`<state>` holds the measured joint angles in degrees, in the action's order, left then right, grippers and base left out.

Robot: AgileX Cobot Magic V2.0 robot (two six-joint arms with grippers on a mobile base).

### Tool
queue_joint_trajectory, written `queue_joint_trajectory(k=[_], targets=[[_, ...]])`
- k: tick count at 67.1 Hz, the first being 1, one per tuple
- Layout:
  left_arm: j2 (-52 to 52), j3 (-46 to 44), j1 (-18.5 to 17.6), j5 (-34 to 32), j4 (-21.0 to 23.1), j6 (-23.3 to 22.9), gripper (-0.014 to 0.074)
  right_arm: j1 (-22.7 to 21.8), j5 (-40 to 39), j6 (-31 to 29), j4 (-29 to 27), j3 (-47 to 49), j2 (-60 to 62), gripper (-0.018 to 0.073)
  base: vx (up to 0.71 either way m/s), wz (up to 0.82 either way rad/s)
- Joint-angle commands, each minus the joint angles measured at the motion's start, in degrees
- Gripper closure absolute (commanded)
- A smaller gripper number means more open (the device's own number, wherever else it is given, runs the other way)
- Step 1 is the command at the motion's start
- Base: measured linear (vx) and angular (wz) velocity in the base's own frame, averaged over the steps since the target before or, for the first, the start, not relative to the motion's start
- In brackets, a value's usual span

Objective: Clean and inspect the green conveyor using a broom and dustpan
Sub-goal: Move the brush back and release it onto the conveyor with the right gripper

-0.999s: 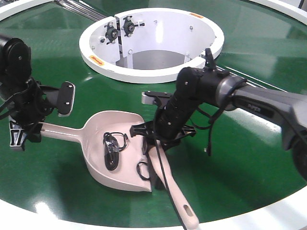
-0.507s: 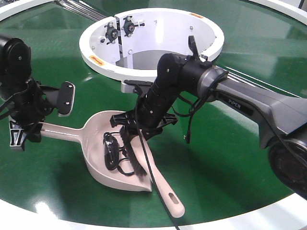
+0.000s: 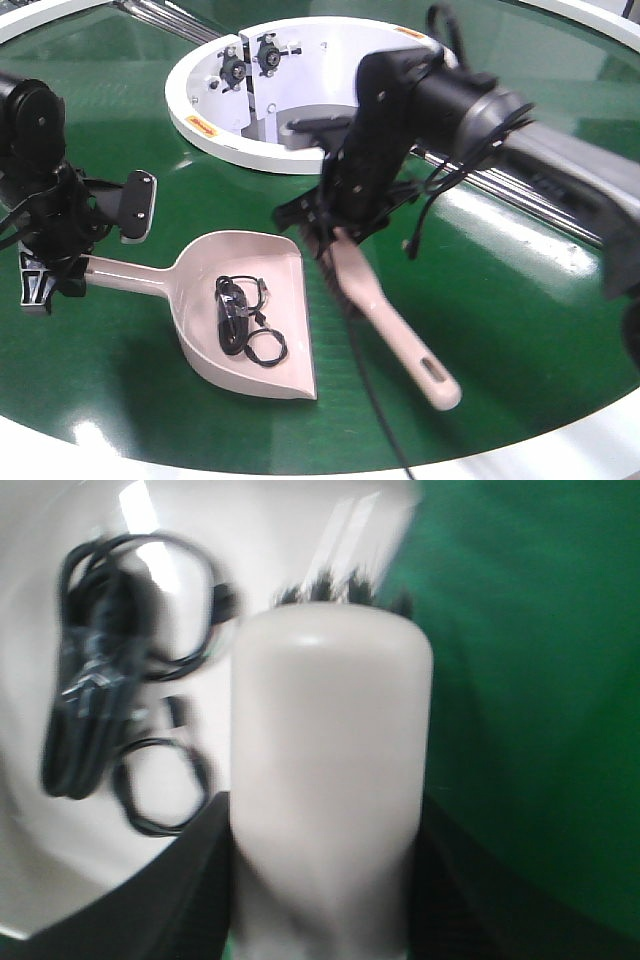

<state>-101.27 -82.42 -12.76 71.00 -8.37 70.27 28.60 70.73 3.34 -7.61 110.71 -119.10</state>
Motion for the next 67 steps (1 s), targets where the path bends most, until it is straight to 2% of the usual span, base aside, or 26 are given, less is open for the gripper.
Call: queue_joint_trajectory(k=[1,13,27,38,47,67], targets=[[2.7,-1.6,-0.4,1.2,0.8,-1.0,0.0603,-2.9,3.2,0.5,3.0,1.9,6.1,0.0563,0.0,0.0],[2.7,-1.6,-0.4,1.2,0.8,-1.0,0.0603,-8.6,3.2,-1.1,3.0,0.0,9.2,0.0563,0.0,0.0],[2.7,-1.6,-0.4,1.2,0.8,-1.0,0.0603,-16.2,3.2,-5.0,3.0,-9.1,11.5,0.0563,0.0,0.0],[2.7,-1.6,-0.4,1.2,0.8,-1.0,0.0603,-19.7,3.2,-6.6,3.7,-12.9,10.4,0.0563,0.0,0.0],[2.7,-1.6,-0.4,1.2,0.8,-1.0,0.0603,-20.6,3.2,-6.6,5.2,-13.6,8.4,0.0563,0.0,0.0],[2.7,-1.6,-0.4,1.2,0.8,-1.0,0.0603,-20.9,1.2,-6.6,4.2,-13.6,3.0,0.0563,0.0,0.0]])
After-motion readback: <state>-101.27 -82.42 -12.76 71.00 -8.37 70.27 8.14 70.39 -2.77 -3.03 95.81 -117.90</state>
